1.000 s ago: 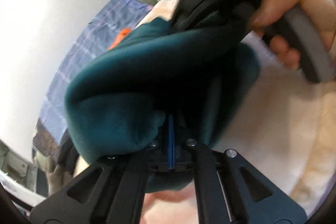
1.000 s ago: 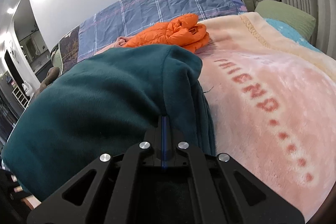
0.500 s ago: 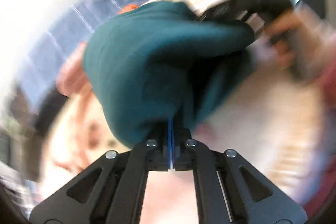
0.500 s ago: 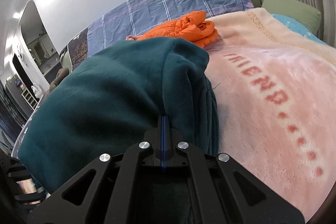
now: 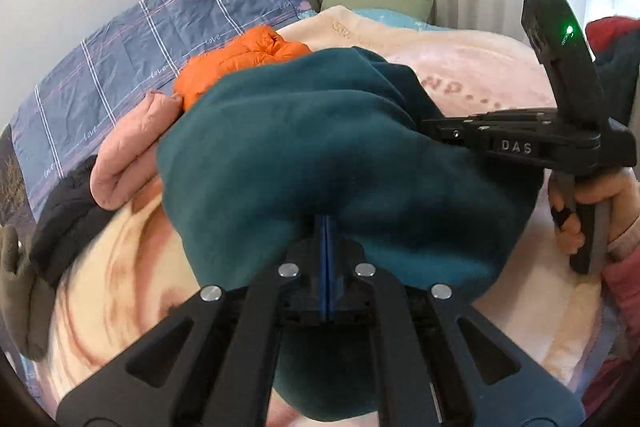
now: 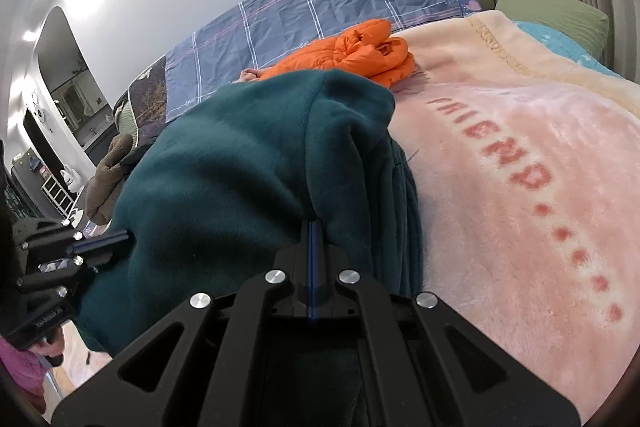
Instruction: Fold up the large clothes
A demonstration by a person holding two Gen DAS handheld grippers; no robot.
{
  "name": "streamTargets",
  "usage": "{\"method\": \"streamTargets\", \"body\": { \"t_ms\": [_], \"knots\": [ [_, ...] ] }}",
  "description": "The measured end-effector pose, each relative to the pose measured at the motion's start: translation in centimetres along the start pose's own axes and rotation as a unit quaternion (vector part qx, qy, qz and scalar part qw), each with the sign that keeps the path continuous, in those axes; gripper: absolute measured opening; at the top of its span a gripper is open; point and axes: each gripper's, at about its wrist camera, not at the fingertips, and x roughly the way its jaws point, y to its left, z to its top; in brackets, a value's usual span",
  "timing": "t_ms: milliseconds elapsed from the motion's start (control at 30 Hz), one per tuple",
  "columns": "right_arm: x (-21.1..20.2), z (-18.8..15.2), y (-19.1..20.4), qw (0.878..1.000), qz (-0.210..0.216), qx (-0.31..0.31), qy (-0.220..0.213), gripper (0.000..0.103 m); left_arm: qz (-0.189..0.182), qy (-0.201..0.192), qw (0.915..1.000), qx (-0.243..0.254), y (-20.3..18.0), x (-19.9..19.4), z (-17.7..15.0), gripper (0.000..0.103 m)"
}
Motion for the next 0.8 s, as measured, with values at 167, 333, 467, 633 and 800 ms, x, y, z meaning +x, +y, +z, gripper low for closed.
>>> {"method": "streamTargets", "body": {
  "t_ms": [167,333,467,633,800],
  "knots": [
    [-0.1,-0.1,0.4,1.0,-0.012,-0.008,-0.004,0.0,-0.036,0.003,0.9989,-0.028,1.0,-0.4,-0.8,0.003],
    [0.0,0.1,0.3,1.0,-0.018,-0.004,0.001,0.0,-0.054,-0.024,0.9963,-0.063,3.9,-2.1,2.7,0.003],
    [-0.1,0.1,0.8,0.999,-0.035,-0.014,-0.001,0.0,-0.043,-0.053,0.9968,-0.042,4.2,-1.3,6.9,0.011],
    [0.3,0.0,1.1,1.0,-0.023,-0.02,0.003,0.0,0.0,0.058,0.9965,-0.061,6.4,10.2,5.3,0.017],
    [-0.1,0.7,1.7,0.998,-0.04,-0.035,0.019,0.0,0.032,0.049,0.998,-0.024,4.9,8.9,5.4,0.015]
  ]
}}
